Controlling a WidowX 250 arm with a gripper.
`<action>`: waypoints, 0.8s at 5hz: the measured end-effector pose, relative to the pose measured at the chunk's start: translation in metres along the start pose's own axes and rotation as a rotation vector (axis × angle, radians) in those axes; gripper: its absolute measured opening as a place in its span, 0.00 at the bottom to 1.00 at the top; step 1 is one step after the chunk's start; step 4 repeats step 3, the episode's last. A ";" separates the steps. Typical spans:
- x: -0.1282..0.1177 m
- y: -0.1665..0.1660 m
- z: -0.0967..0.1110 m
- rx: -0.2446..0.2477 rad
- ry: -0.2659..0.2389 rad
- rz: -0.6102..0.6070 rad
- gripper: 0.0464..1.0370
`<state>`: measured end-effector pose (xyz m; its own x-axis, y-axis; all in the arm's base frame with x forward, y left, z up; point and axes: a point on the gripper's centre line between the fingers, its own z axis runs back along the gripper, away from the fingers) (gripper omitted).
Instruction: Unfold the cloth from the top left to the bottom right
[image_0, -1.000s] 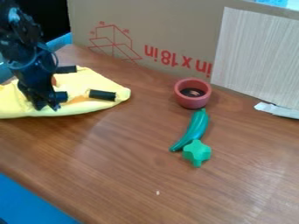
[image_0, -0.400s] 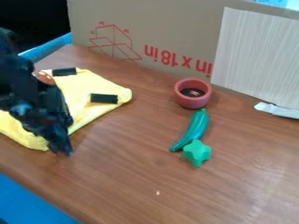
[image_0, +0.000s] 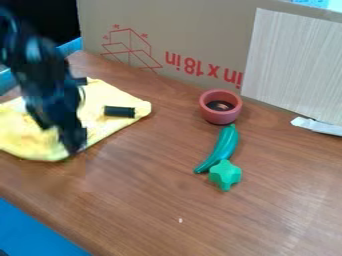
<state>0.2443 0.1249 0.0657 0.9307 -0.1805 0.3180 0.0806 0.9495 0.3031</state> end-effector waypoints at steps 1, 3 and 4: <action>0.022 0.027 0.028 -0.147 -0.017 0.081 0.96; 0.049 0.082 0.037 -0.343 0.096 0.195 0.96; 0.049 0.082 0.037 -0.343 0.096 0.195 0.96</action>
